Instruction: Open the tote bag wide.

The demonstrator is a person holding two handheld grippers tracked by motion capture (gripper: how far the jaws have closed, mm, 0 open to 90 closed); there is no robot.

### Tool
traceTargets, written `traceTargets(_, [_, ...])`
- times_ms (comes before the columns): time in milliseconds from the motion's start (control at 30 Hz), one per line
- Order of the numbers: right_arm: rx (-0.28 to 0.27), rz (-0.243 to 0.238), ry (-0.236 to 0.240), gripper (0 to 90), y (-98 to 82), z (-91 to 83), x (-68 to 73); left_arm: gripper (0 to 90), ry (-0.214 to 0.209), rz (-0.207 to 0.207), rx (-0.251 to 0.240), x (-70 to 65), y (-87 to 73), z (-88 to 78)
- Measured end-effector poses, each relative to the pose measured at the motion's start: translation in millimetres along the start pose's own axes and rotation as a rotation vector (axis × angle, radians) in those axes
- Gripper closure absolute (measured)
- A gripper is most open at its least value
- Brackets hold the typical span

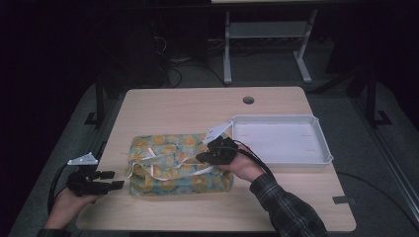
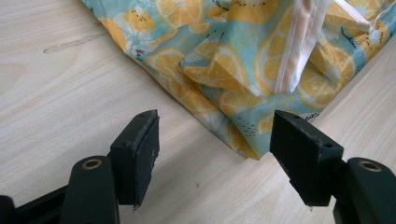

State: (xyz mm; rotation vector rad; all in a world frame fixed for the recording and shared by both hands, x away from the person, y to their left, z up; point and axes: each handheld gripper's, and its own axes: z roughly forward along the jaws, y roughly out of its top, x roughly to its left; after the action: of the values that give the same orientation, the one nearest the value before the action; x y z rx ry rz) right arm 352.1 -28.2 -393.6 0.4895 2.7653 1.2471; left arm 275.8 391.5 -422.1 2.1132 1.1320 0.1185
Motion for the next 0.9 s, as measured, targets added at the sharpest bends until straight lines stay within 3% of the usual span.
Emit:
traceTargets(167, [-0.017, -0.001, -0.017, 89.3, 6.8, 4.3, -8.5, 32.5, -0.008, 0.016, 0.012, -1.8, 0.9, 3.1])
traceTargets(200, [-0.019, 0.02, -0.018, 89.3, 8.7, 5.4, -9.5, 32.5, -0.009, 0.023, 0.02, -1.8, 1.0, 3.8])
traceTargets(233, [-0.018, 0.003, -0.031, 89.2, 10.2, 7.0, -13.6, 32.5, -0.01, 0.019, 0.021, -2.4, 0.9, 4.4])
traceTargets(467, [-0.022, 0.06, -0.057, 89.2, 17.3, 18.2, -33.3, 32.5, -0.017, 0.028, 0.031, -4.2, 0.8, 7.4])
traceTargets(567, [-0.01, 0.091, -0.068, 89.2, 17.0, 26.2, -43.8, 32.5, -0.022, 0.032, 0.029, -4.8, 0.5, 7.9])
traceTargets(600, [-0.002, 0.075, -0.076, 89.3, 16.4, 29.6, -48.1, 32.5, -0.023, 0.03, 0.028, -5.0, 0.3, 7.9])
traceTargets(633, [0.011, 0.1, -0.081, 89.2, 17.2, 32.3, -49.6, 32.5, -0.024, 0.028, 0.027, -5.2, 0.1, 7.8])
traceTargets(733, [0.031, 0.103, -0.1, 89.3, 18.0, 39.7, -61.1, 32.6, -0.025, 0.028, 0.027, -4.9, -0.1, 8.2])
traceTargets(800, [0.039, 0.143, -0.101, 89.3, 21.1, 45.4, -66.5, 32.5, -0.027, 0.031, 0.032, -5.2, 0.0, 8.8])
traceTargets(900, [0.051, 0.157, -0.11, 89.3, 23.1, 51.7, -74.7, 32.6, -0.031, 0.042, 0.037, -5.6, 0.2, 9.5])
